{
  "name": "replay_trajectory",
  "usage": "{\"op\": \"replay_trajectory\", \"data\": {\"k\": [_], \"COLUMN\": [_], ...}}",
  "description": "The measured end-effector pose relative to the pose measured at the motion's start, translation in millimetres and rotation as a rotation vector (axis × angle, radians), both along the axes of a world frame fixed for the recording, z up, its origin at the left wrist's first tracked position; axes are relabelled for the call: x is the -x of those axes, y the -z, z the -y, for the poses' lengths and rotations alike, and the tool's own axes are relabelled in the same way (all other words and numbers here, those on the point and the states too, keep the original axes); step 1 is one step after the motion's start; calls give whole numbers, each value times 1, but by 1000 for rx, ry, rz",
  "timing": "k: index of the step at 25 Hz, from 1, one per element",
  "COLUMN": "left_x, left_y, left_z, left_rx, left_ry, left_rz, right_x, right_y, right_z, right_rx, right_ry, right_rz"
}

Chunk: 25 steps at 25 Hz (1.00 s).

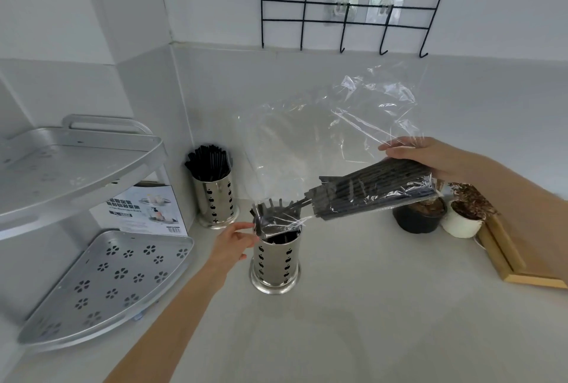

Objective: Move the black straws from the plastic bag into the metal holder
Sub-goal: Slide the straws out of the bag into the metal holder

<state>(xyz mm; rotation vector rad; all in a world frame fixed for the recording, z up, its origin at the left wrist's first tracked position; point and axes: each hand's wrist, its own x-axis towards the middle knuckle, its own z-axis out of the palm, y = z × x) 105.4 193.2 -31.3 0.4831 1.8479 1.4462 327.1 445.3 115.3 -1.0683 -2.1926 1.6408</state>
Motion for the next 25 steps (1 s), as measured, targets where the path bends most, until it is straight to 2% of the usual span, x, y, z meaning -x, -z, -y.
{"op": "replay_trajectory", "data": {"k": [11,16,20,25], "left_x": [2,5,5,5], "left_y": [7,15,12,16], "left_z": [-6,-3,-1,2], "left_rx": [54,100,38,29], "left_ry": [-14,-12,8,62], "left_rz": [-68,-71,-33,-227], "right_x": [2,13,13,16], "right_y": [-2,-7,-12,-18], "right_z": [-5,2,-1,0], "right_rx": [-50,-152,-235,-271], "right_ry": [-19,-40,-64,-59], "right_rz": [21,42,71,99]}}
